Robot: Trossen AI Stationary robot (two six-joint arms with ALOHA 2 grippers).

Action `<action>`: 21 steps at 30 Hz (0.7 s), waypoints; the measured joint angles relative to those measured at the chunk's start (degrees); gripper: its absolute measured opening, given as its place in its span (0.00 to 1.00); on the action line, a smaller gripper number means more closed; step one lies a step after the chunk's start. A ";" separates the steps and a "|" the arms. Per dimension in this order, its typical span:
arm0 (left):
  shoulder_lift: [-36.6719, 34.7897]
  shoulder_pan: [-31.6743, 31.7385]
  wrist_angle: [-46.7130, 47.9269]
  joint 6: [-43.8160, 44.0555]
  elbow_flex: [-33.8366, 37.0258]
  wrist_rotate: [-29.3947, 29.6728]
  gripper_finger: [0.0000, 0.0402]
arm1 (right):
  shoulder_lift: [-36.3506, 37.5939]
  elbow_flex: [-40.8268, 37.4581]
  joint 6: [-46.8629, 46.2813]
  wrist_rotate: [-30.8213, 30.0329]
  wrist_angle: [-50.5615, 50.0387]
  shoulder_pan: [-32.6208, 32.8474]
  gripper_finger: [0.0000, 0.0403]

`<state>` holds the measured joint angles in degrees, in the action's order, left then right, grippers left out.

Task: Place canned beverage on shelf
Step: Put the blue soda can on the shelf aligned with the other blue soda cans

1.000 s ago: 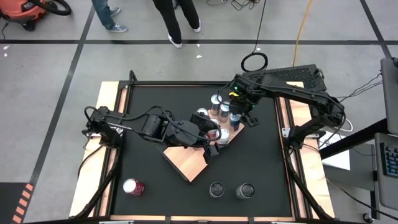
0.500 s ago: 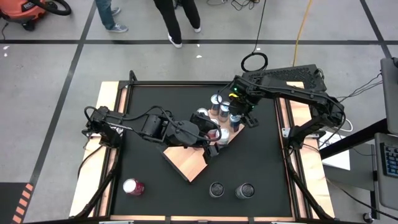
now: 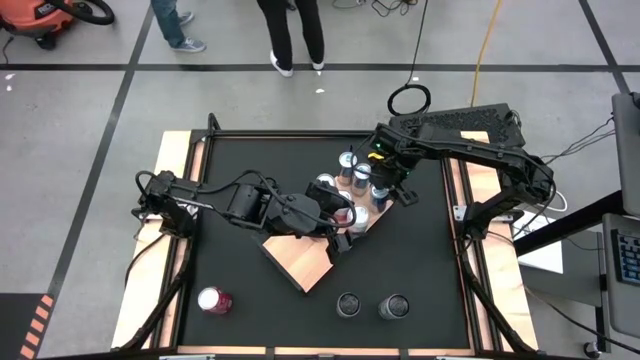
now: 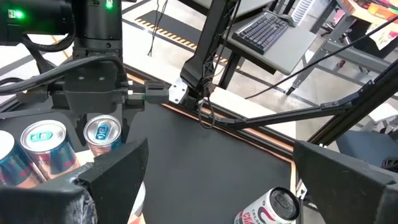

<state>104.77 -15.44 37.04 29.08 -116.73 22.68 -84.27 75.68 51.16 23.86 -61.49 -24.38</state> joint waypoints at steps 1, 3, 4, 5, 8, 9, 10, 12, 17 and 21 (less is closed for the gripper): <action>0.00 0.00 0.00 0.01 0.00 0.00 0.99 | 0.00 0.00 0.53 0.00 -0.01 0.00 0.53; 0.00 0.00 0.00 0.00 0.01 0.00 0.99 | 0.00 0.00 1.03 0.00 0.00 0.00 0.53; 0.00 0.00 0.00 0.02 0.00 0.00 0.99 | 0.00 0.00 1.44 0.00 -0.01 0.00 0.53; 0.00 0.00 0.00 0.00 0.01 0.00 0.99 | 0.00 0.00 2.00 0.00 -0.03 0.00 0.53; 0.00 0.00 0.00 0.00 0.02 0.00 0.99 | 0.00 0.00 2.75 0.10 -0.01 0.00 0.53; 0.00 0.00 0.00 0.00 0.00 0.00 0.99 | 0.00 0.02 2.89 0.13 -0.02 0.00 0.53; 0.00 0.00 0.00 -0.03 0.00 0.00 0.99 | 0.00 0.01 2.93 0.13 -0.02 0.00 0.53; 0.00 0.00 0.00 -0.97 0.01 0.00 0.99 | 0.00 0.00 3.43 0.13 -0.02 0.00 0.53; 0.00 0.00 -0.02 -1.39 0.02 0.01 0.99 | 0.00 0.00 4.56 0.09 -0.03 0.00 0.57; 0.00 0.00 0.00 -1.38 0.00 0.02 0.99 | 0.00 0.00 5.08 0.09 -0.03 0.00 0.58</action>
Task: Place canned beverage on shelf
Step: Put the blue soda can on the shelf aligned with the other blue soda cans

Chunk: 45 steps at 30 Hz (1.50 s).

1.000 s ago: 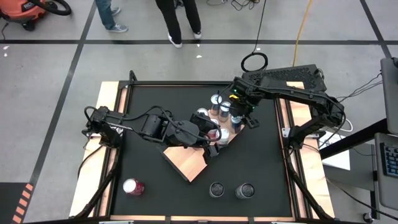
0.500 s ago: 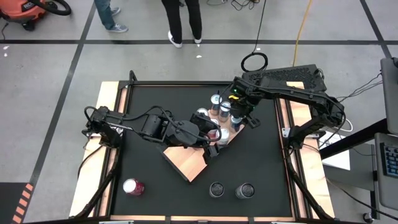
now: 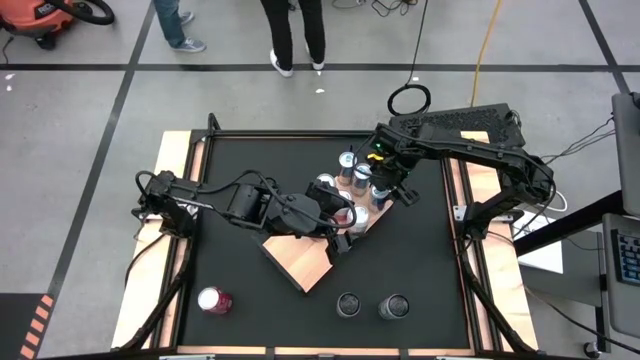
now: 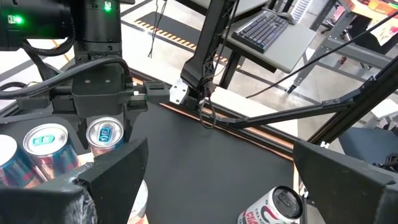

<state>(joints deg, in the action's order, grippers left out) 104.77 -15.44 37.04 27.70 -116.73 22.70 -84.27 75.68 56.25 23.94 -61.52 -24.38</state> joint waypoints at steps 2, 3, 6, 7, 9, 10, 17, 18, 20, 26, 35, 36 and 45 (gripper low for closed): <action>0.00 0.00 -0.02 -0.04 0.01 -0.01 0.99 | 0.00 0.01 0.00 -0.01 0.00 0.00 0.58; 0.00 0.00 -0.02 -0.04 0.00 0.00 0.99 | 0.00 0.01 0.03 -0.02 0.00 0.00 0.58; 0.00 0.00 -0.02 -0.07 0.00 0.00 0.99 | 0.00 0.01 1.08 -0.08 0.00 0.00 0.58; 0.00 0.00 -0.02 -0.07 0.01 0.00 0.99 | 0.00 0.02 1.58 -0.10 0.00 0.00 0.59; 0.00 0.00 -0.02 -0.07 0.00 0.00 0.99 | 0.00 0.02 2.06 -0.13 0.07 0.00 0.60; 0.00 0.00 -0.02 -0.07 0.02 0.00 0.99 | 0.00 0.00 2.12 -0.13 0.10 0.00 0.61; 0.00 0.00 -0.02 -0.07 0.00 0.00 0.99 | 0.04 0.02 2.09 0.01 0.33 -0.02 0.69; 0.00 0.00 -0.02 -0.07 0.00 0.00 0.99 | 0.04 0.02 2.08 -0.04 0.33 -0.02 0.69; 0.00 0.00 -0.02 -0.07 0.00 0.00 0.99 | 0.04 0.02 2.04 -0.30 0.48 -0.02 0.69; 0.00 0.00 -0.02 -0.07 0.00 -0.02 0.99 | 1.03 0.20 0.55 -1.35 0.42 0.07 0.69; 0.00 0.00 -0.02 -0.18 0.02 -0.09 0.99 | 5.39 3.73 -8.37 -1.20 0.85 0.09 0.69; 0.00 0.00 -0.02 -0.23 0.00 -0.09 0.99 | 6.26 3.80 -10.90 -1.16 0.72 0.09 0.69; 0.00 0.00 0.00 -1.05 0.00 -0.04 0.99 | 15.02 3.59 -25.16 0.26 -3.88 0.22 0.65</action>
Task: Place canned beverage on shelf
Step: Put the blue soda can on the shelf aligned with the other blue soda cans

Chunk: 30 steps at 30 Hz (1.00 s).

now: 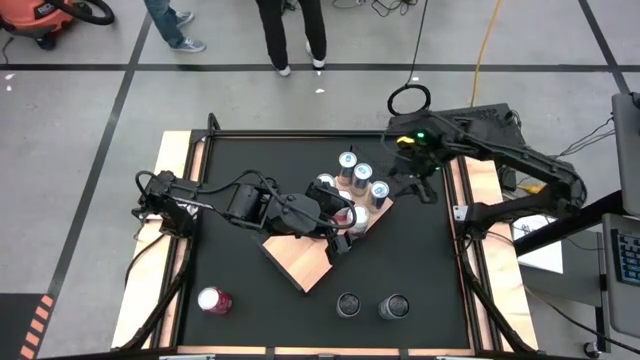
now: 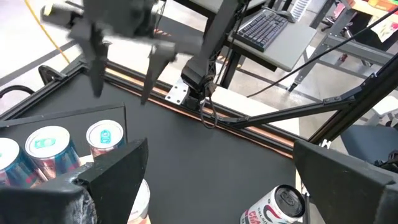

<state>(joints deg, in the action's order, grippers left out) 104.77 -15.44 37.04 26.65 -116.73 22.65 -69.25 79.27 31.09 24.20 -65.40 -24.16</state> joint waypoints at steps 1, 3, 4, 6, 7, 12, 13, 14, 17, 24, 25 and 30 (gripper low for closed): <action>0.00 0.00 0.02 0.00 0.00 0.02 0.99 | 1.24 -0.49 -1.49 0.00 0.20 0.29 0.63; 0.00 -0.01 0.04 -0.04 0.01 0.02 0.99 | 3.48 -2.34 -4.40 -0.19 0.30 0.97 0.59; 0.00 0.00 0.08 -0.04 0.01 0.04 0.99 | 4.52 -3.67 -6.01 -0.23 0.46 1.31 0.56; 0.00 0.09 0.15 -0.07 0.02 0.09 0.99 | 6.46 -6.84 -9.54 -0.23 1.41 2.39 0.51; 0.00 0.09 0.19 -0.06 0.00 0.09 0.99 | 7.52 -8.59 -11.47 -0.26 2.21 3.01 0.48; 0.00 0.09 2.27 -0.04 0.02 0.20 0.99 | 11.34 -17.20 -25.59 -0.27 8.86 5.74 0.32; 0.00 0.09 2.72 -0.02 0.02 0.34 0.99 | 11.66 -18.54 -27.89 -0.38 9.69 6.26 0.29; 0.00 0.09 3.19 -0.02 0.02 0.42 0.99 | 11.92 -19.79 -29.51 -0.40 10.48 6.75 0.25; 0.00 0.09 3.14 -0.04 0.02 0.42 0.99 | 12.28 -22.53 -30.89 -1.33 11.72 8.30 0.16; 0.00 0.09 3.08 0.00 0.02 0.42 0.99 | 11.71 -27.45 -34.08 -6.49 18.43 10.51 0.01; 0.00 0.09 3.06 0.00 0.02 0.42 0.99 | 11.47 -27.97 -35.20 -6.87 18.99 10.64 0.01; 0.00 0.09 2.99 0.02 0.02 0.42 0.99 | 10.71 -29.72 -40.03 -11.60 18.91 11.61 0.01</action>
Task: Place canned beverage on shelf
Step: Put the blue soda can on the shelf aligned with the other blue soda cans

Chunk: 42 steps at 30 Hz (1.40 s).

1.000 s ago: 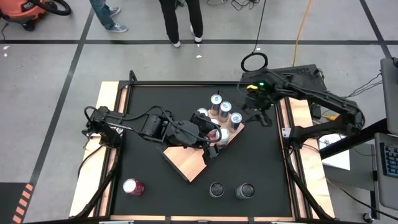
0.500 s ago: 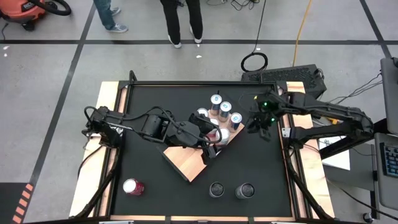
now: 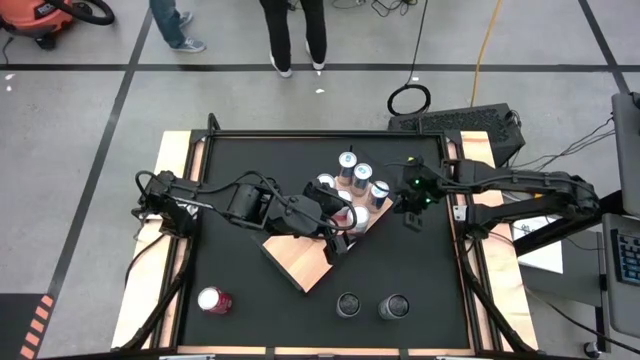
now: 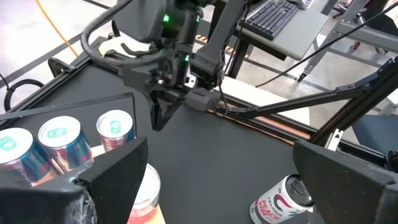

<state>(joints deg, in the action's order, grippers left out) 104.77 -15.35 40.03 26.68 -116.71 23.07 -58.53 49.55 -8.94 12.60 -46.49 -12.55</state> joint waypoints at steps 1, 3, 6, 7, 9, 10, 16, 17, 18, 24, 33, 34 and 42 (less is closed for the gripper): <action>0.00 0.00 0.00 -0.02 0.00 -0.02 0.99 | -0.01 -0.18 -0.76 -0.75 -0.05 0.24 0.01; 0.00 0.00 -0.02 -0.02 0.00 -0.06 0.99 | -0.01 -0.44 -2.04 -1.92 0.54 0.65 0.00; 0.00 0.00 -0.02 -0.04 0.00 -0.07 0.99 | -0.01 -0.69 -3.57 -3.91 1.56 1.04 0.00; 0.00 0.00 -0.02 -0.04 0.00 -0.09 0.99 | -0.01 -0.71 -3.91 -4.90 1.70 1.04 0.00; 0.00 0.00 -0.02 -0.04 0.00 -0.11 0.99 | -0.33 -0.70 -4.41 -5.62 2.53 1.04 0.00; 0.00 0.00 -0.02 -0.04 0.00 -0.11 0.99 | -0.47 -0.71 -4.73 -6.28 2.75 1.04 0.00; 0.00 0.00 0.00 -0.02 0.00 -0.76 0.99 | -0.89 -0.73 -5.34 -7.04 3.86 1.04 0.00; 0.00 0.00 -0.02 -0.02 0.00 -0.76 0.99 | -1.07 -0.73 -5.36 -7.04 4.27 1.04 0.00; 0.00 0.00 -0.02 -0.02 0.00 -0.76 0.99 | -1.19 -0.73 -5.38 -7.04 4.78 1.04 0.00; 0.00 0.00 0.00 0.00 0.00 -0.76 0.99 | -2.75 -0.73 -5.82 -8.15 5.62 1.04 0.00; 0.00 0.00 0.06 -0.04 0.00 -0.76 0.99 | -4.48 -0.73 -6.48 -8.07 7.72 1.04 0.00; 0.00 0.00 0.04 -0.04 0.00 -0.76 0.99 | -4.46 -0.73 -6.48 -8.08 8.13 1.04 0.00; 0.00 0.00 0.09 -0.07 0.00 -0.76 0.99 | -4.47 -0.73 -6.98 -8.11 8.58 1.04 0.00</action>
<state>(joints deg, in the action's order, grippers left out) 104.77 -15.35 40.12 26.61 -116.71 22.31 -63.00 48.82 -15.93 4.49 -37.91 -11.51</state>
